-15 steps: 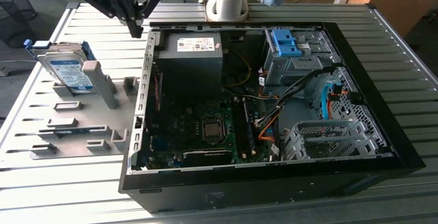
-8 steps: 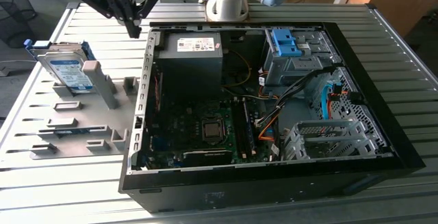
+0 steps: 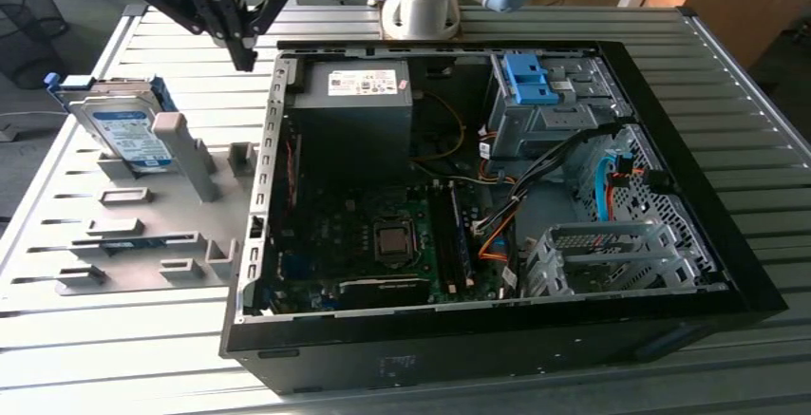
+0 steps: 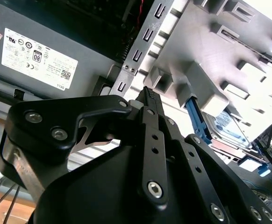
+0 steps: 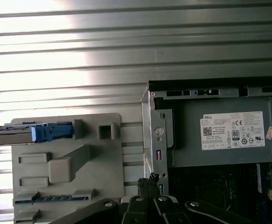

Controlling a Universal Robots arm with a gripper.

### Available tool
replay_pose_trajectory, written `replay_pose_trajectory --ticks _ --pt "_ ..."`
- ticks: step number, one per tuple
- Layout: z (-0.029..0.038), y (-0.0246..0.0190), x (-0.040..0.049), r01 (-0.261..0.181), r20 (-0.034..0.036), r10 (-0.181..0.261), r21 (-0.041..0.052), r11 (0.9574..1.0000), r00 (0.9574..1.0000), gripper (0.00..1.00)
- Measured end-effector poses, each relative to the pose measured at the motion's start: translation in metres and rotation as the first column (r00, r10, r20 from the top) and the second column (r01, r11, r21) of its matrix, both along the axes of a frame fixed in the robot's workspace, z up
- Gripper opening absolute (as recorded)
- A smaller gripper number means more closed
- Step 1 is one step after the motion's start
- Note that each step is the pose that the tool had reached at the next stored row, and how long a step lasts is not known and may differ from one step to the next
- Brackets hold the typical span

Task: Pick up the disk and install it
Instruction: 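Reach for the disk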

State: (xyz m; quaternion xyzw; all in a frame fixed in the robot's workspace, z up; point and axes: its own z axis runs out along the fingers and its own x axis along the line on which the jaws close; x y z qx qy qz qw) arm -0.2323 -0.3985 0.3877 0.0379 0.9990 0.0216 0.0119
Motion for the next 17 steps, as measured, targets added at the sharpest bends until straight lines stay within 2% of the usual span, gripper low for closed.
replay_pose_trajectory --ticks 17 --pt "-0.0012 0.0 -0.0133 0.0 -0.0001 0.0 0.0001 1.0 1.0 0.11"
